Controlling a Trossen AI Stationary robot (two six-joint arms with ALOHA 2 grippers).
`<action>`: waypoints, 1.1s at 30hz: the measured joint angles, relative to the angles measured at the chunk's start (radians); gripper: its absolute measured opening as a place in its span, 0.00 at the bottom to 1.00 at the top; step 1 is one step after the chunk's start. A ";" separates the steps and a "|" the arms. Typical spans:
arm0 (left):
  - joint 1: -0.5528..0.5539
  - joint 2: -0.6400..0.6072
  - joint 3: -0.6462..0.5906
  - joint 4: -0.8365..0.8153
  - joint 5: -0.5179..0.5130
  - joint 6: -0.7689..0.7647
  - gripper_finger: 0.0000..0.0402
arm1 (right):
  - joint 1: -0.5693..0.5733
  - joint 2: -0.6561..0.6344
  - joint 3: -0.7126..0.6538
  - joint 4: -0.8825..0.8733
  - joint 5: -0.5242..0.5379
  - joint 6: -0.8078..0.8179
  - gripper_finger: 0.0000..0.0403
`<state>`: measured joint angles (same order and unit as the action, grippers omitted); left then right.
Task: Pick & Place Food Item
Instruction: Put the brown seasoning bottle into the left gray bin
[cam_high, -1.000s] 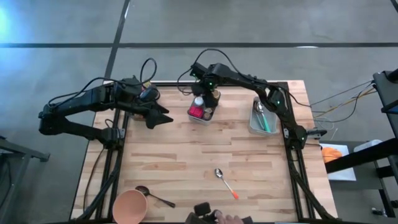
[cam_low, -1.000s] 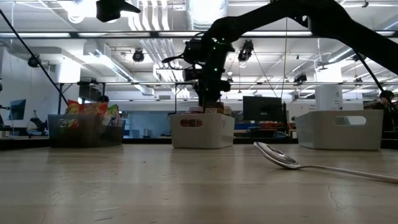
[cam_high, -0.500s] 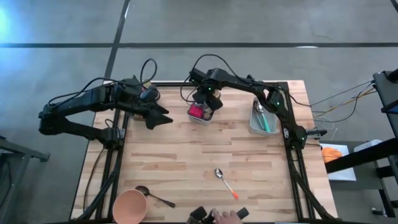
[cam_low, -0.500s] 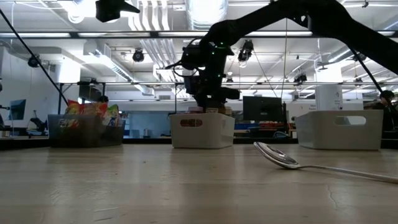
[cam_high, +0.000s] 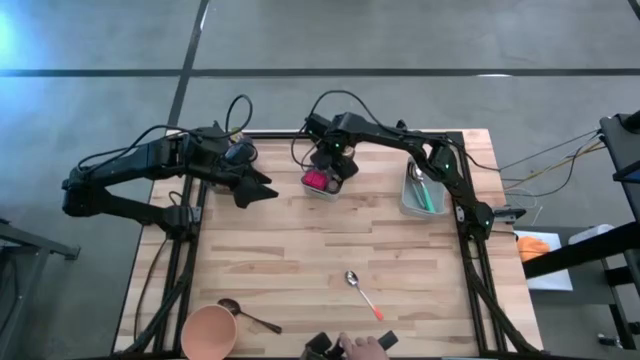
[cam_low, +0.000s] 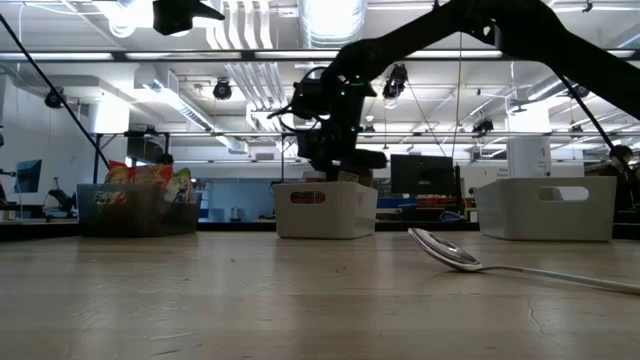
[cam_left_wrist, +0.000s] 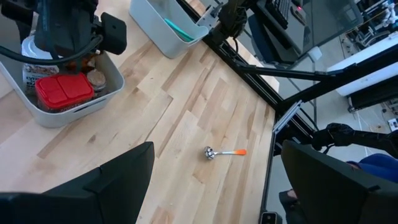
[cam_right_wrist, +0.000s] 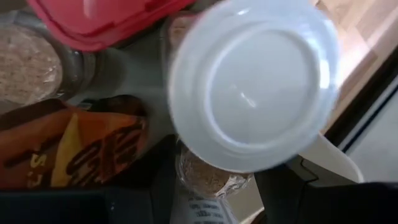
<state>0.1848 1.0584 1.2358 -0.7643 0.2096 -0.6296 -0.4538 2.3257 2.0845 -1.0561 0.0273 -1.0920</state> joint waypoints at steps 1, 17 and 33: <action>0.000 0.000 0.000 0.000 0.000 0.000 0.88 | 0.000 0.000 -0.006 0.001 0.000 0.000 0.42; -0.001 0.000 0.000 0.000 0.000 0.000 0.88 | 0.000 0.000 -0.041 0.036 0.000 -0.018 0.42; -0.001 0.000 0.000 0.000 0.000 -0.008 0.88 | 0.006 0.000 -0.041 0.053 0.030 0.064 0.84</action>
<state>0.1841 1.0584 1.2358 -0.7640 0.2096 -0.6373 -0.4473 2.3253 2.0434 -1.0029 0.0571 -1.0279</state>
